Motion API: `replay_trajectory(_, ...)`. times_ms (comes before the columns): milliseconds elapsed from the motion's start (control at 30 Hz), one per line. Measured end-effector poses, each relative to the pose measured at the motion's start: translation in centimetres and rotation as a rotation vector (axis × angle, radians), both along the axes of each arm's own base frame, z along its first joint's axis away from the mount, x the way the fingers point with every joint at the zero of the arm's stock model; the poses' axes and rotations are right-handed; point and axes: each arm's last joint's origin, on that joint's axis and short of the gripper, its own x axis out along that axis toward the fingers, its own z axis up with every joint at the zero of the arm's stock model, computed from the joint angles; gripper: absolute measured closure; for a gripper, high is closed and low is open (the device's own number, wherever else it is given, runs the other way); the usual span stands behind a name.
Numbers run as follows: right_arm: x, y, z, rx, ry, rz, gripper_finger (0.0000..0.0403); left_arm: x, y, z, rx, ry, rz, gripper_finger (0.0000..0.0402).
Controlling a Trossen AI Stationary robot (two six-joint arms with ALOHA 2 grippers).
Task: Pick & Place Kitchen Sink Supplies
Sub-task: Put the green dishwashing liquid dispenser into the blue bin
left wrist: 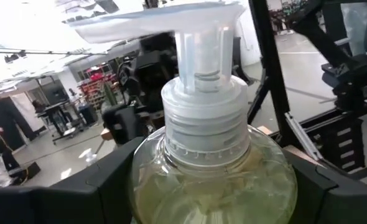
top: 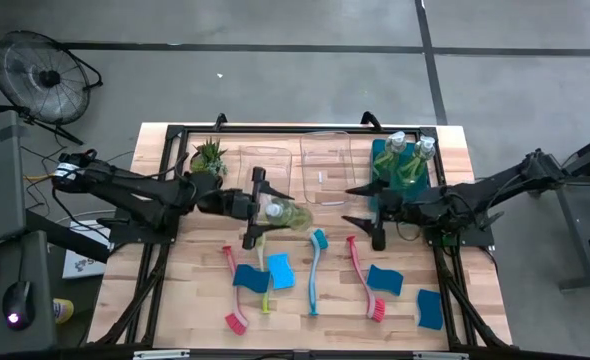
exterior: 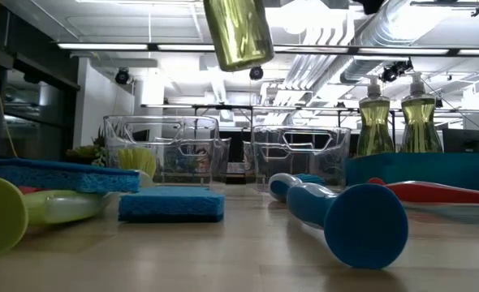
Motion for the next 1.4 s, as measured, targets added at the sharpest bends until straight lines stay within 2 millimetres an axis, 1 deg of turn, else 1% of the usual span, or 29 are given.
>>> replay_trajectory(100,1.2,0.4,-0.6,-0.049,0.005,0.028,0.0098,0.1,0.4,0.0,0.004,-0.001,-0.014,0.0127)
replay_trajectory(267,2.8,0.2,-1.6,-0.080,0.021,0.038,0.0098,0.1,0.8,-0.1,0.022,0.005,-0.123,0.0127)
replay_trajectory(433,4.2,-0.3,-1.7,-0.044,-0.041,0.159,0.0098,0.2,1.2,-0.4,0.033,0.043,-0.158,0.0127)
replay_trajectory(633,5.3,-2.0,-1.8,0.004,-0.092,0.213,0.0098,0.4,1.6,-0.7,0.040,0.058,-0.198,0.0127)
replay_trajectory(900,6.9,-3.9,-2.4,0.041,-0.152,0.283,0.0098,0.4,2.0,-0.7,0.048,0.049,-0.202,0.0127)
replay_trajectory(1033,8.4,-4.6,-2.4,0.053,-0.125,0.313,0.0098,0.4,1.9,-0.7,0.050,0.049,-0.202,0.0127)
replay_trajectory(1133,9.9,-4.9,-1.8,0.039,-0.114,0.343,0.0098,0.4,1.9,-0.7,0.050,0.052,-0.202,0.0127)
replay_trajectory(1267,11.7,-4.9,-1.4,0.013,-0.012,0.361,0.0098,0.6,1.9,-1.0,0.045,0.074,-0.203,0.0127)
replay_trajectory(1400,12.7,-4.8,-0.9,-0.008,0.088,0.375,0.0098,0.6,1.9,-1.3,0.044,0.096,-0.211,0.0127)
